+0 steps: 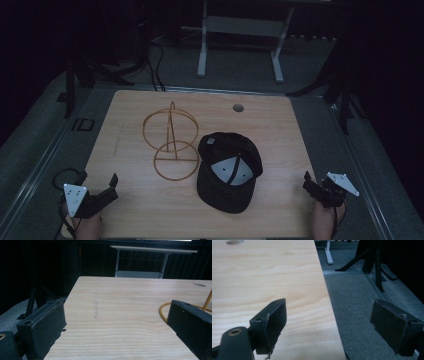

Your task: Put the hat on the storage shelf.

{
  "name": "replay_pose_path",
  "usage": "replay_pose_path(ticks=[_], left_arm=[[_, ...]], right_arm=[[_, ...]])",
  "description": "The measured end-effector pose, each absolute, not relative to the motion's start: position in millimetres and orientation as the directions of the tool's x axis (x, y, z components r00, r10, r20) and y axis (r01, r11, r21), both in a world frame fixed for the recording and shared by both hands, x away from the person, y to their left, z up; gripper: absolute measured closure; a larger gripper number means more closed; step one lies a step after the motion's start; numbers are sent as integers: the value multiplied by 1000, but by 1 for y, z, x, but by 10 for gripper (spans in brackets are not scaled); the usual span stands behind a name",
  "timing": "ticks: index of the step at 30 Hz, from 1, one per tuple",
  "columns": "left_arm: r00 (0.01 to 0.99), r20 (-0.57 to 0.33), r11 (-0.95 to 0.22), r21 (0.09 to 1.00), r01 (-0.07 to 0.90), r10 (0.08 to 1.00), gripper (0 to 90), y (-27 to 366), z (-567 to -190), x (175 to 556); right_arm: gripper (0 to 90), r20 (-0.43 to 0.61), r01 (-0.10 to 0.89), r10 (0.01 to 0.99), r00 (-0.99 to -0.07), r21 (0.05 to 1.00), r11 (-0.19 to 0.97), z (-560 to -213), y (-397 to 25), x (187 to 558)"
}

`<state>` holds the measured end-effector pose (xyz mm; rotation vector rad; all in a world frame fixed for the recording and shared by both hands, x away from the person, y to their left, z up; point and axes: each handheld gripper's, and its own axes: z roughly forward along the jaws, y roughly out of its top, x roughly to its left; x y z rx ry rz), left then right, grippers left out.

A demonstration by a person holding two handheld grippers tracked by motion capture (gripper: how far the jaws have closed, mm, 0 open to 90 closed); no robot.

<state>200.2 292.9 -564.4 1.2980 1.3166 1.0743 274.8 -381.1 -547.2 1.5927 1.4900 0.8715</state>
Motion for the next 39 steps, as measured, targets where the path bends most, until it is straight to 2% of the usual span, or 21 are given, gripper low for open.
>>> replay_pose_path(ticks=[6,10,19,26,29,32,33,39], left_arm=[[40,-48,41,986,163,998,25,293,-564,200],[52,-45,36,985,170,998,25,292,-564,201],[56,-46,35,984,175,997,25,292,-564,201],[63,-61,49,984,169,996,25,293,-563,201],[80,-90,77,985,152,993,25,294,-563,200],[87,-72,56,984,169,994,25,293,-563,201],[88,-67,51,984,169,994,25,292,-563,201],[97,-67,50,984,173,993,25,292,-563,201]], right_arm=[[134,8,438,999,48,898,-28,-523,-379,271],[134,23,403,1000,0,915,-21,-495,-371,268],[135,55,359,986,-160,933,6,-446,-344,269],[133,23,305,960,-279,950,66,-409,-315,273],[132,-3,278,942,-337,955,102,-397,-305,275],[131,-15,275,927,-375,953,126,-391,-299,277],[130,-10,286,908,-420,948,142,-383,-289,281],[109,-10,283,878,-479,945,165,-377,-265,286]])
